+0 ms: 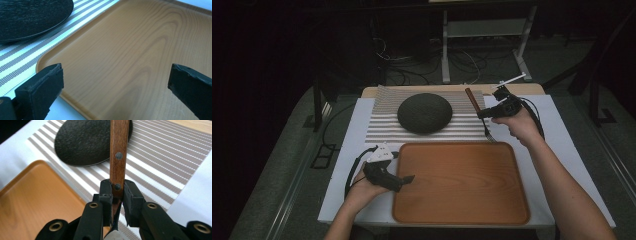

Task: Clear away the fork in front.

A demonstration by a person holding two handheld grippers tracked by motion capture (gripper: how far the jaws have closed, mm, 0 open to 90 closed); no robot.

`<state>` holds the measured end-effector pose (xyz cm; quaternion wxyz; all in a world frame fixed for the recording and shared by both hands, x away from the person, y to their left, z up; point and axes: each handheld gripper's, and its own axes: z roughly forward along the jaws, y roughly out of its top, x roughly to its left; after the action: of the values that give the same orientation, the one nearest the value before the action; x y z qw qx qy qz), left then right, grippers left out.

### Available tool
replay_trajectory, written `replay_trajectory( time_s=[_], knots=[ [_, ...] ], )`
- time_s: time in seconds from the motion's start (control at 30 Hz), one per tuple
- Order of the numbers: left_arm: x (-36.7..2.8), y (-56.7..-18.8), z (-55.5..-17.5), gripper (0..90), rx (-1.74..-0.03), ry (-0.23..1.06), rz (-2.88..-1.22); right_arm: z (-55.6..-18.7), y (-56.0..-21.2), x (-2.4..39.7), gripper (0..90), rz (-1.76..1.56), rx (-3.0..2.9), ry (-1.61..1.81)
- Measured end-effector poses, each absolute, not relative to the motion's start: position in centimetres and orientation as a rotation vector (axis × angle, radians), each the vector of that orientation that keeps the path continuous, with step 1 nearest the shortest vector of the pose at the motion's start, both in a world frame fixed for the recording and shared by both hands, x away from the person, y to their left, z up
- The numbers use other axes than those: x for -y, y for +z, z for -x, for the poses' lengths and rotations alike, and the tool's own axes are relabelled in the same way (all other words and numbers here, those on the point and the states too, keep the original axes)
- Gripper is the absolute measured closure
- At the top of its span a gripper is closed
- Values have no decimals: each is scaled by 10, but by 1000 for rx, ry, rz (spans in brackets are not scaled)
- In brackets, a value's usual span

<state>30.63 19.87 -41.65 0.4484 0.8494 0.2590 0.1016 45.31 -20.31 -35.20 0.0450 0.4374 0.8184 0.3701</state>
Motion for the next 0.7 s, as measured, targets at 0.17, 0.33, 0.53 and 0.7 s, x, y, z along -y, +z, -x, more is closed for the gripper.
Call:
replay_trajectory(
  time_s=[0.17, 0.33, 0.53, 0.7],
  knots=[
    [-198, -417, -306, 0, -640, 257, -2104, -433, -359, 210, 773, -1285, -2496, 1206],
    [-198, -418, -306, 0, -646, 256, -2105, -412, -366, 213, 773, -1233, -2504, 1267],
    [-197, -418, -307, 0, -656, 264, -2106, -393, -371, 216, 773, -1166, -2510, 1315],
    [-196, -417, -307, 0, -673, 269, -2099, -378, -376, 217, 773, -1121, -2518, 1347]
  ],
)
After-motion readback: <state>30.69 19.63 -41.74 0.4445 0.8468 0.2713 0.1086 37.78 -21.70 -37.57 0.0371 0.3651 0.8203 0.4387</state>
